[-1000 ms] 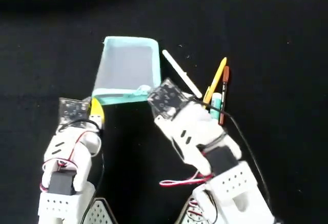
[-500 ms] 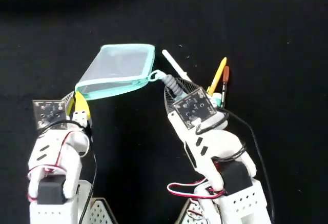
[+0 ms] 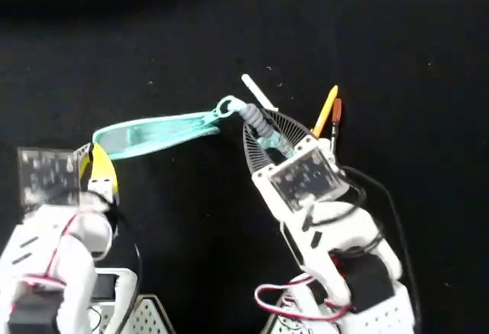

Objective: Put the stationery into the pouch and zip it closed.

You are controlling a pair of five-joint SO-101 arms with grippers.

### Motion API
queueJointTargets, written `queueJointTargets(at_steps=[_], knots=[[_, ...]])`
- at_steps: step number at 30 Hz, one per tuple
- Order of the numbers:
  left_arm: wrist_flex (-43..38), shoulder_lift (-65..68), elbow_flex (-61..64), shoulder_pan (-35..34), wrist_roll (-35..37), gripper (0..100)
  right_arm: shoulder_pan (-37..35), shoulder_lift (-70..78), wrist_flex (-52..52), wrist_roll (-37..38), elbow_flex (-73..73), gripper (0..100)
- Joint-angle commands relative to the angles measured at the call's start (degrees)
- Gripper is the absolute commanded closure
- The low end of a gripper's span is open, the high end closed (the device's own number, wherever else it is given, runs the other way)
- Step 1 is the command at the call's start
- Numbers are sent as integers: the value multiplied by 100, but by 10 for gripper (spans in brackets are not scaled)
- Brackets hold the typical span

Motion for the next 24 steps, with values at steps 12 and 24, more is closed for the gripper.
queueJointTargets(at_steps=[12, 24], knots=[[2101, 4659, -3960, -92, -255, 966, -202, 1420, 316, 334, -1007, 987], [1960, 5108, -4347, -127, 360, 809, -185, 945, 316, 334, -593, 987]])
